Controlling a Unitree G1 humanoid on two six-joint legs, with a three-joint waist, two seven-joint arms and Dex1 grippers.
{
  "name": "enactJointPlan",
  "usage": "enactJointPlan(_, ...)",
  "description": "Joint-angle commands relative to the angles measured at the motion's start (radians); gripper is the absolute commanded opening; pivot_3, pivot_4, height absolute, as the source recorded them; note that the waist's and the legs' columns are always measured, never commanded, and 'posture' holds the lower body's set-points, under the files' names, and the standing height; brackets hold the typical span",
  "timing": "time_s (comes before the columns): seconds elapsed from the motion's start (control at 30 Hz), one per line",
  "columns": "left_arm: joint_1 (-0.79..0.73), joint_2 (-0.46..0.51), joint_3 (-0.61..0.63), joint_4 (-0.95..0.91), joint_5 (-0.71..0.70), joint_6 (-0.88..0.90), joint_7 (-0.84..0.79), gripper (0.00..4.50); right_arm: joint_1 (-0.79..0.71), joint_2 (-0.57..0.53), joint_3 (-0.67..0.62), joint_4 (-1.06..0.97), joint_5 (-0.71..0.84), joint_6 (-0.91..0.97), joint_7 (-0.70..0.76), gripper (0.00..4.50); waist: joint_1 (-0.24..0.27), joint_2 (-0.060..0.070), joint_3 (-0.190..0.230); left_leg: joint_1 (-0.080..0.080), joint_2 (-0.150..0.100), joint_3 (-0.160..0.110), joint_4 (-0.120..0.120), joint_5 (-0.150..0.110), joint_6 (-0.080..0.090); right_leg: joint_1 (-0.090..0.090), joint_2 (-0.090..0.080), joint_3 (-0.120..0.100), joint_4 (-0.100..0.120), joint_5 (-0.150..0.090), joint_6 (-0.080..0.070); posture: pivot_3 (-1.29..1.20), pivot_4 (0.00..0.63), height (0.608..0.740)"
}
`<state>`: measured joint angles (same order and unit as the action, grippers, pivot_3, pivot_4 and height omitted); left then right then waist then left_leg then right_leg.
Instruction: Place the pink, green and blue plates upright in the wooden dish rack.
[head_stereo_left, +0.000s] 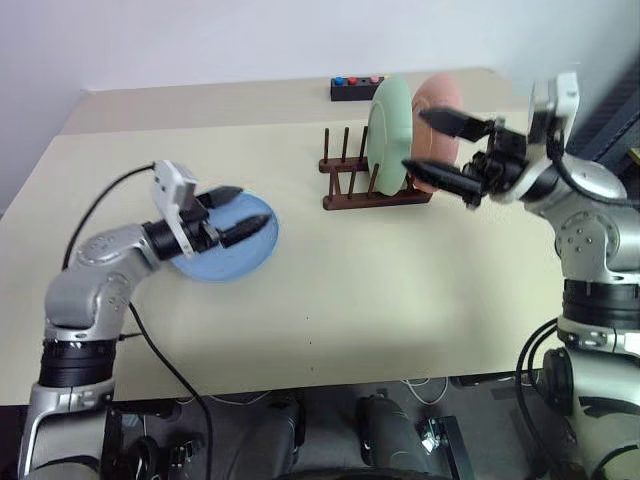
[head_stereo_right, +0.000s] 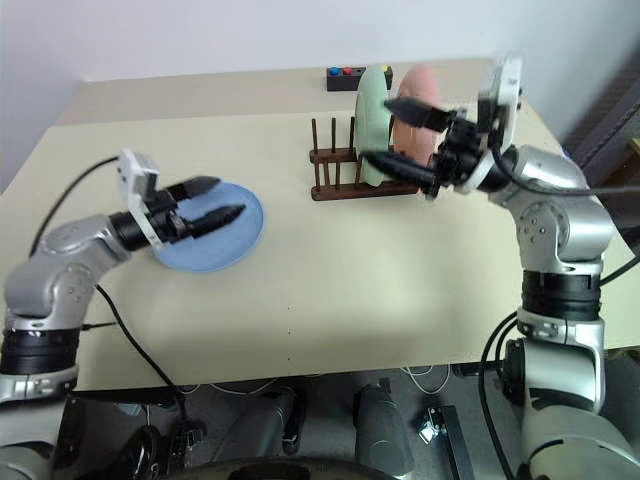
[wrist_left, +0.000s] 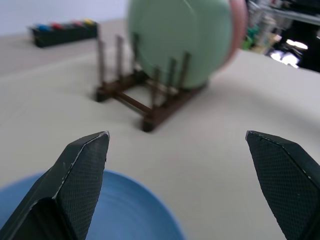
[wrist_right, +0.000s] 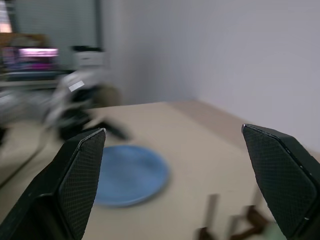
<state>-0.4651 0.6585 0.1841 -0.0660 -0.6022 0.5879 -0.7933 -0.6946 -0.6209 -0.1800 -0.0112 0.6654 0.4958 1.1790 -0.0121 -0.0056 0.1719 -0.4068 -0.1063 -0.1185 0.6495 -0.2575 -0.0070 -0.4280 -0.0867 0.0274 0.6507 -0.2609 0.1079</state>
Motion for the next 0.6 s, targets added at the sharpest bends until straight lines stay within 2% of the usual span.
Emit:
enactJointPlan(0.03, -0.030, 0.103, 0.024, 0.116, 0.129, 0.020, 0.095, 4.50, 0.010, -0.006, 0.021, -0.077, 0.020, -0.013, 0.023, 4.45, -0.005, 0.000, 0.000, 0.000, 0.000, 0.000, 0.000, 0.000, 0.000, 0.000, 0.000, 0.000, 0.000, 0.000, 0.000, 0.00, 0.150, 0.740)
enactJointPlan(0.1, -0.052, 0.142, 0.061, 0.165, 0.159, 0.076, 0.180, 4.50, 0.009, 0.006, 0.031, -0.073, 0.028, -0.002, 0.017, 4.45, -0.009, 0.000, 0.000, 0.001, 0.000, 0.001, -0.001, 0.000, 0.000, -0.001, 0.000, 0.001, 0.000, 0.000, 0.000, 0.00, 0.150, 0.740)
enactJointPlan(0.17, -0.085, 0.170, 0.103, 0.152, 0.154, 0.243, 0.282, 4.50, 0.008, 0.012, 0.045, -0.060, 0.019, -0.004, 0.015, 4.45, -0.005, 0.000, 0.000, 0.000, 0.000, 0.001, -0.001, 0.002, -0.003, -0.002, 0.001, 0.001, 0.001, 0.000, 0.000, 0.00, 0.150, 0.740)
enactJointPlan(0.23, -0.128, 0.196, 0.106, 0.170, 0.140, 0.438, 0.327, 4.50, 0.003, 0.016, 0.054, -0.044, 0.013, -0.002, 0.012, 4.45, 0.002, -0.002, 0.001, -0.001, 0.000, 0.000, -0.001, 0.002, -0.003, -0.002, 0.000, 0.001, 0.000, 0.000, 0.000, 0.00, 0.150, 0.740)
enactJointPlan(0.3, -0.156, 0.198, 0.112, 0.199, 0.133, 0.512, 0.335, 4.50, -0.003, 0.019, 0.062, -0.033, 0.011, -0.004, 0.011, 4.45, 0.006, -0.002, 0.001, -0.001, -0.001, -0.001, 0.000, 0.002, -0.003, -0.001, 0.000, 0.000, 0.001, 0.000, 0.000, 0.00, 0.150, 0.740)
enactJointPlan(0.47, -0.272, 0.187, 0.006, 0.350, 0.188, 0.720, 0.372, 4.50, -0.021, 0.025, 0.077, -0.008, 0.020, 0.006, 0.011, 4.45, 0.003, -0.003, 0.000, -0.001, -0.002, -0.001, 0.001, 0.002, -0.004, -0.001, 0.000, -0.001, 0.001, 0.000, 0.001, 0.00, 0.150, 0.740)
enactJointPlan(0.6, -0.371, 0.162, -0.078, 0.472, 0.164, 0.845, 0.294, 4.50, -0.026, 0.031, 0.084, -0.004, 0.018, 0.011, 0.004, 4.45, 0.000, -0.003, 0.000, -0.001, -0.001, -0.001, 0.000, 0.003, -0.005, -0.002, 0.000, -0.001, 0.001, 0.000, 0.001, 0.00, 0.150, 0.740)
